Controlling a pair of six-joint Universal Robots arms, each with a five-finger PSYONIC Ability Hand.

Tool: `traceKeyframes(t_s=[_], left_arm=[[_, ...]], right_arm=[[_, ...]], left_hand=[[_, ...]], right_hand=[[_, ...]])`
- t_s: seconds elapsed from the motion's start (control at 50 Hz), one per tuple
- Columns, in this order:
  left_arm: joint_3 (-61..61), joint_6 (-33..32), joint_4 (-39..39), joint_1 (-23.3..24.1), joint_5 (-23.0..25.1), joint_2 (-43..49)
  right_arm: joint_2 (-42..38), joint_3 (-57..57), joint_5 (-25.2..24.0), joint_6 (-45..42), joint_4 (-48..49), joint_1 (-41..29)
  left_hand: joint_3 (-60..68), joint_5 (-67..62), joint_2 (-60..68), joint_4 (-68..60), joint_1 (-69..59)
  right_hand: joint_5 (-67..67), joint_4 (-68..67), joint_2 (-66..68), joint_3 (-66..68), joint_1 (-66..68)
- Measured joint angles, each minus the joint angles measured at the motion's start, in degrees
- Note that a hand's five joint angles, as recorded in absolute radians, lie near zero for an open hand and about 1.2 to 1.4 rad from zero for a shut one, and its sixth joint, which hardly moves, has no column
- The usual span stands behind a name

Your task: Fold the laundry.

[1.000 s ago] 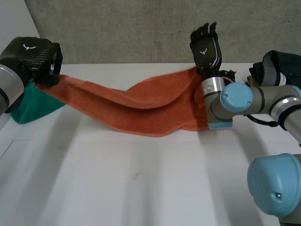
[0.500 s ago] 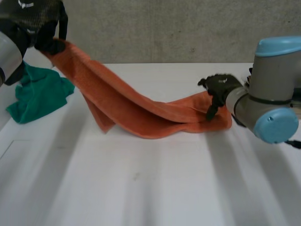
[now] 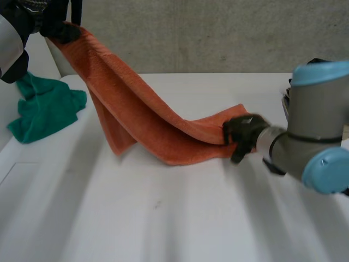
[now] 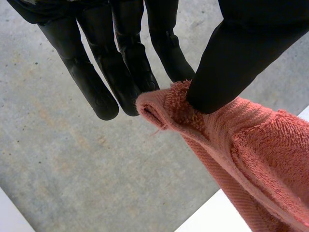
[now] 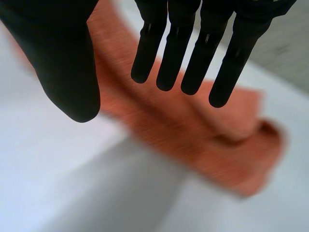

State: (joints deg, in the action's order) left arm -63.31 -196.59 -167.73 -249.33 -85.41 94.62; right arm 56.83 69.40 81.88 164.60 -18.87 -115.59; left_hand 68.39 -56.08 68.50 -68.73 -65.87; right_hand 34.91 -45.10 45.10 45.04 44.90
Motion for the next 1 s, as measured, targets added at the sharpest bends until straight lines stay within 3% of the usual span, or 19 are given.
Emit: traceKeyframes(t_s=[0.16, 0.32, 0.5, 0.6, 0.64, 0.68, 0.76, 0.84, 0.92, 1.0], left_arm=[[0.75, 0.06, 0.76, 1.50, -0.59, 0.04], [0.40, 0.13, 0.77, 1.17, -0.64, -0.25], [0.33, 0.25, 0.74, 0.62, -0.64, -0.72], [0.40, 0.42, 0.74, 0.03, -0.63, -0.92], [0.35, 0.57, 0.74, -0.30, -0.63, -0.91], [0.23, 0.70, 0.74, -0.64, -0.64, -0.89], [-0.35, 0.78, 0.74, -1.45, -0.71, -0.76], [-1.60, 0.55, 0.80, -2.81, -0.92, -0.42], [-3.39, -0.47, 0.91, -5.13, -0.88, 0.59], [-5.52, -3.51, 1.64, -7.71, -0.54, 3.81]], right_arm=[[-1.34, 7.92, -2.47, 2.40, 11.92, -4.15], [-5.74, 7.54, 1.75, 4.51, 24.53, -6.78], [-12.05, 1.85, 6.30, 2.74, 28.15, -7.74], [-16.14, -2.22, 7.50, -0.39, 28.27, -7.69], [-16.95, -3.22, 7.83, -1.21, 28.33, -7.50], [-17.04, -3.62, 8.31, -1.58, 28.47, -7.27], [-14.53, -2.31, 9.74, -1.33, 28.98, -6.75], [-7.14, 0.91, 10.26, -0.82, 28.88, -5.21], [3.16, 3.45, 7.92, -3.08, 24.25, -2.29], [11.26, 3.02, 2.84, -11.29, 11.82, 2.36]], left_hand=[[0.00, 0.00, 0.00, 0.00, 0.00], [0.00, 0.00, 0.00, 0.00, 0.00], [0.00, 0.00, 0.00, 0.00, 0.00], [0.00, 0.00, 0.00, 0.00, 0.00], [0.00, 0.00, 0.00, 0.00, 0.00], [0.00, 0.00, 0.00, 0.00, 0.00], [0.00, 0.00, 0.00, 0.00, 0.00], [0.00, 0.00, 0.00, 0.00, 0.00], [0.00, 0.00, 0.00, 0.00, 0.00], [0.00, 0.00, 0.00, -0.01, 0.00]], right_hand=[[-13.53, 12.62, -12.84, -12.80, -12.08], [-14.89, 13.95, -14.09, -13.82, -13.40], [-13.08, 13.67, -13.89, -13.47, -13.17], [-4.16, 4.64, -4.39, -4.31, -4.18], [13.11, -13.48, 14.08, 13.13, 14.03], [20.96, -21.13, 21.37, 20.58, 19.37], [21.68, -23.15, 22.31, 22.54, 19.37], [21.68, -23.17, 22.31, 22.53, 19.37], [22.13, -23.19, 22.31, 22.53, 19.37], [22.13, -23.24, 22.31, 22.54, 19.37]])
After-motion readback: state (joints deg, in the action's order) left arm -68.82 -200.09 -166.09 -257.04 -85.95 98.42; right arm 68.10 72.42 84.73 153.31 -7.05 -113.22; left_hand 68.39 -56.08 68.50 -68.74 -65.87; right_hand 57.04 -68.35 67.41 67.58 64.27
